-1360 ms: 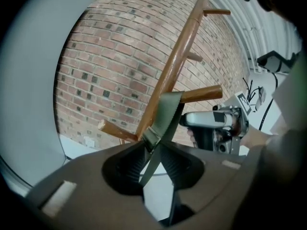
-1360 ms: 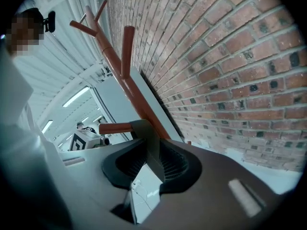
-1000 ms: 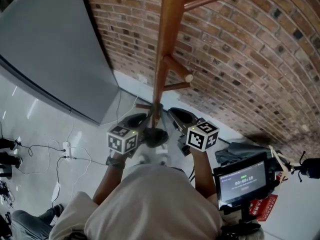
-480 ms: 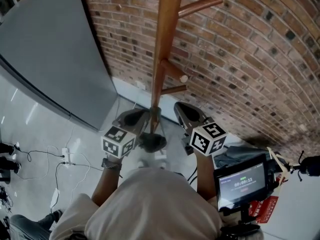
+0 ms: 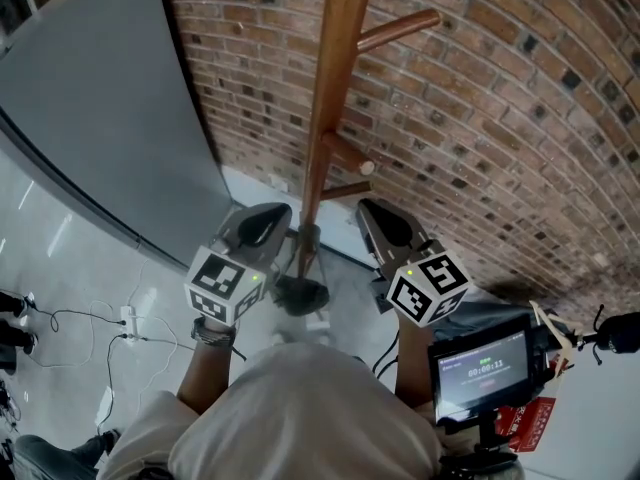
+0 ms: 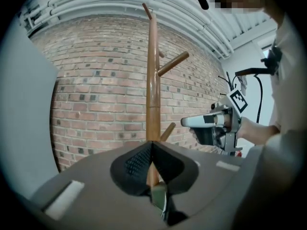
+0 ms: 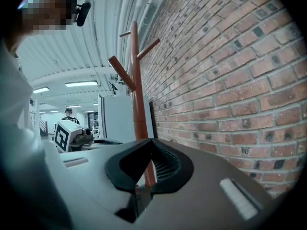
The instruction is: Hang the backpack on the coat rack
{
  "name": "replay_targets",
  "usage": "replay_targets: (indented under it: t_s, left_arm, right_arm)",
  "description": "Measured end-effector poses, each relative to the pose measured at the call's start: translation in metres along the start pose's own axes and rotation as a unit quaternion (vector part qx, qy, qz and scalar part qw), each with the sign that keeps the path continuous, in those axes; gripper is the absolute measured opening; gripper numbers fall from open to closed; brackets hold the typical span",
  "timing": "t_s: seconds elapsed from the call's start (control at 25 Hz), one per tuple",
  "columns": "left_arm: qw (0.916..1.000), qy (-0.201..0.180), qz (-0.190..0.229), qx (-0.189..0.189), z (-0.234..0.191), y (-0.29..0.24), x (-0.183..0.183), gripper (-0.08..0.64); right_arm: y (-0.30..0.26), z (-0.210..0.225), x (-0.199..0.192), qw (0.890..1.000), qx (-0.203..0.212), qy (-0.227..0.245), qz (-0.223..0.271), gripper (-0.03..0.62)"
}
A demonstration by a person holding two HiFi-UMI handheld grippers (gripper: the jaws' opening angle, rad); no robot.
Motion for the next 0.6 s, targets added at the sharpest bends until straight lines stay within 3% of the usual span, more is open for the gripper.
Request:
replay_targets:
  t_s: [0.36,0.6]
  left_arm:
    - [0.9972,-0.046,0.036,-0.047,0.013,0.011,0.033,0.0]
    - [0.9965,-0.068,0.041,-0.027,0.015,0.008,0.042,-0.001]
  right_arm:
    - [0.015,-0.01,0.024,0.998,-0.016,0.039,0.038,0.0]
    - [0.016,-0.009,0.026,0.998,-0.023,0.047,0.033,0.0]
Point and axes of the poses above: the fingertips, and each gripper's own axes: y backward along the fingers, z to its right, x out of its top, the point moved 10 cm from there along y, backward along the fingers, and after that the axes turned 14 degrees about -z, right-handed, at the moved point
